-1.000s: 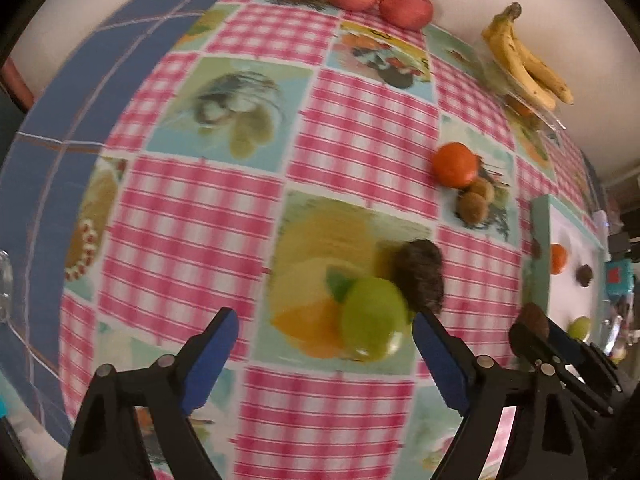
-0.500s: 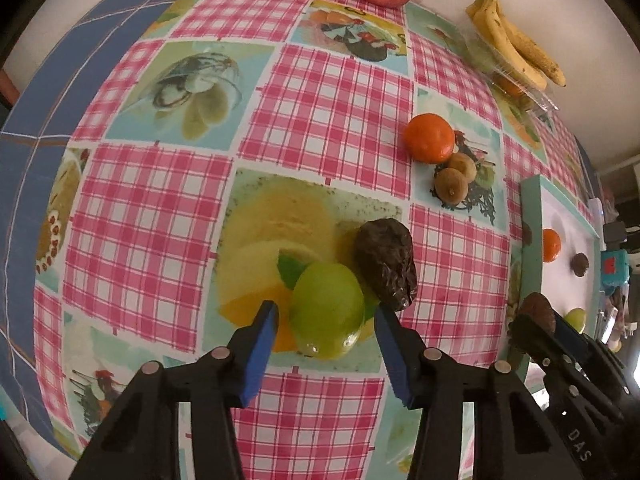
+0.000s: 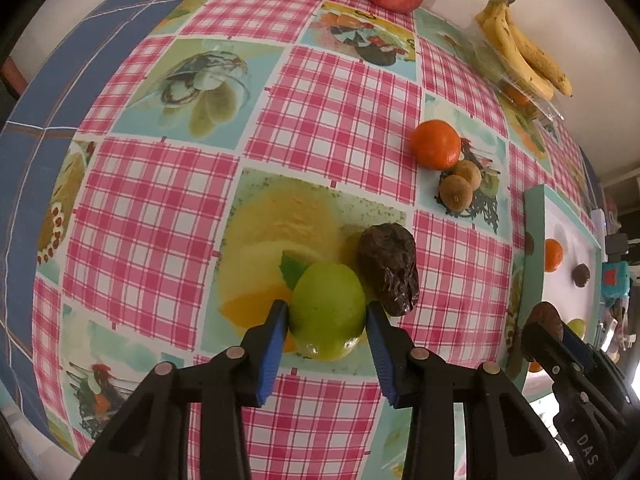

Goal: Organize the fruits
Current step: 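Carry the date over the white tray with the right tool while the left carries the green apple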

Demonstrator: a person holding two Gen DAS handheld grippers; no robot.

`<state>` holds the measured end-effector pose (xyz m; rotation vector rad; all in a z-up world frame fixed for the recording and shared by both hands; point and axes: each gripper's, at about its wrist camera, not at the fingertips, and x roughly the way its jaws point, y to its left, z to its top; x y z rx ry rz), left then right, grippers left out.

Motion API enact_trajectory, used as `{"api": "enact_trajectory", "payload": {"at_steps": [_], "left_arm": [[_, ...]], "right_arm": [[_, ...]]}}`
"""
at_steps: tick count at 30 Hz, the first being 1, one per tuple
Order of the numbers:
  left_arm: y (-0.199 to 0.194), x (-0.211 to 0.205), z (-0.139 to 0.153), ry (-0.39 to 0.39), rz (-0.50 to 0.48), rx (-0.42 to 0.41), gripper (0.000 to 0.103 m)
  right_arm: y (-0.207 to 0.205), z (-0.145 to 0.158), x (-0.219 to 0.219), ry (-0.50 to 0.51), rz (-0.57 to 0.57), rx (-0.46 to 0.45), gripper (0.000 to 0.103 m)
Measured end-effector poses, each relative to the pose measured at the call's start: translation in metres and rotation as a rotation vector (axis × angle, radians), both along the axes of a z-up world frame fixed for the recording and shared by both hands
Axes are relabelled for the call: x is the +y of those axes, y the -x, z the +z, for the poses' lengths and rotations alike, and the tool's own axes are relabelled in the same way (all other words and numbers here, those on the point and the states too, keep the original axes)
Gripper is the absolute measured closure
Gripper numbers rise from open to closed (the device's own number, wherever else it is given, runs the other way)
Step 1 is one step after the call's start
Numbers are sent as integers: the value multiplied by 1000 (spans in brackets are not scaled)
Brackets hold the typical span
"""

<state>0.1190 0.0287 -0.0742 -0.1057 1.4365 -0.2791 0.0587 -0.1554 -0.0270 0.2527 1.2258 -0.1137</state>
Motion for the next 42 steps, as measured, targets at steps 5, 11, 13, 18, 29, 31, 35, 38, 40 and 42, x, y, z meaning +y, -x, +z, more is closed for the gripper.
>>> {"api": "enact_trajectory", "payload": {"at_steps": [5,11,13,18,29,31,35,38,40,42], "left_arm": [[1,5,16,15,24,-41,61],[4,-2,34,25,19,-79,61],[5,-10,38,36,4,-86,61],[10,-35,45,47,-32,-101,61],[33,-96,60,151,-145,-112,61],[41,-110,62,154,-180,-122,61],[54,-133,64,172,-234,-125,61],[63,-148,65,169,-271,-134,61],[67,-159,65,167,-291,-140,61],[69,-165,64,177,-296,-138,61]], "right_arm": [[3,3,-5,-4,-9,-8,66],[10,4,-23,-15,-48,-11,66],[14,4,-33,-18,-67,-12,66],[29,5,-67,-44,-151,-23,66],[63,13,-136,-7,-339,-53,66],[69,15,-146,8,-369,-59,66],[83,17,-167,29,-427,-67,66],[92,18,-179,45,-463,-67,66],[97,17,-185,42,-485,-71,66],[102,18,-190,41,-499,-74,66]]}}
